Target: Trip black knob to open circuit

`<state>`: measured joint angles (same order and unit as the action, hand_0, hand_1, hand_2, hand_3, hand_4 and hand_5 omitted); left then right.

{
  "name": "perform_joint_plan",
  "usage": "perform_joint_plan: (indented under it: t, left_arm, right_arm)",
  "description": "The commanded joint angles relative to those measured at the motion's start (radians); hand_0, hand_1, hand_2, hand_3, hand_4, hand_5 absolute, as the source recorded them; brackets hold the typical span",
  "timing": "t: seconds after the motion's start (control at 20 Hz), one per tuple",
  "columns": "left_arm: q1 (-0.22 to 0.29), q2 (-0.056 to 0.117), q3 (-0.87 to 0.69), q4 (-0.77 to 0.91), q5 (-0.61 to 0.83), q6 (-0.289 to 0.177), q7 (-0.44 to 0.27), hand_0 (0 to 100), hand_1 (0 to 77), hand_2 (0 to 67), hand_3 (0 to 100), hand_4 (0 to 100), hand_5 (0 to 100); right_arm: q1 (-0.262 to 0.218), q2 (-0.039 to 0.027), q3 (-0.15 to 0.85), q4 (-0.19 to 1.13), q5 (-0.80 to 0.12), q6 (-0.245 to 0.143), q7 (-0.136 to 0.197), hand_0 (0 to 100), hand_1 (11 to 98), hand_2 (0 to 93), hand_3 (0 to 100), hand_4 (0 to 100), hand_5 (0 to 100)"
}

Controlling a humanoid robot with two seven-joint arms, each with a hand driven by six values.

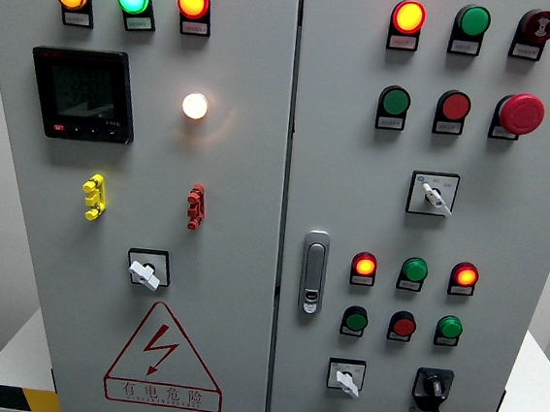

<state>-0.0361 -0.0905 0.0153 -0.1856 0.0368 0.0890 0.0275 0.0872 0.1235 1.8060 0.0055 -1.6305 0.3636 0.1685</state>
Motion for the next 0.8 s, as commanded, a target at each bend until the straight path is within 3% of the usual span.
perform_joint_plan:
  t: [0.0,0.25,0.5,0.75]
  left_arm:
    - [0.001,0.000,0.000,0.000,0.000,0.000,0.000,0,0.0,19.5,26,10,9]
    - [-0.001,0.000,0.000,0.000,0.000,0.000,0.000,0,0.0,19.5,26,10,9]
    - [0.001,0.000,0.000,0.000,0.000,0.000,0.000,0,0.0,19.5,26,10,9]
    - [0.001,0.000,0.000,0.000,0.000,0.000,0.000,0,0.0,19.5,26,10,9]
  right_arm:
    - [-0.013,0.0008,0.044,0.176,-0.031,0.000,0.003,77,35.2,0.0,11,2,14]
    - [-0.053,0.0008,0.038,0.509,-0.029,0.001,0.014,76,37.4,0.0,20,10,23]
    - [-0.081,0.0023,0.015,0.775,-0.020,0.002,0.031,75,45.3,0.0,33,30,39]
    - [-0.145,0.0023,-0.054,1.054,0.072,-0.008,0.028,84,48.3,0.0,46,48,50]
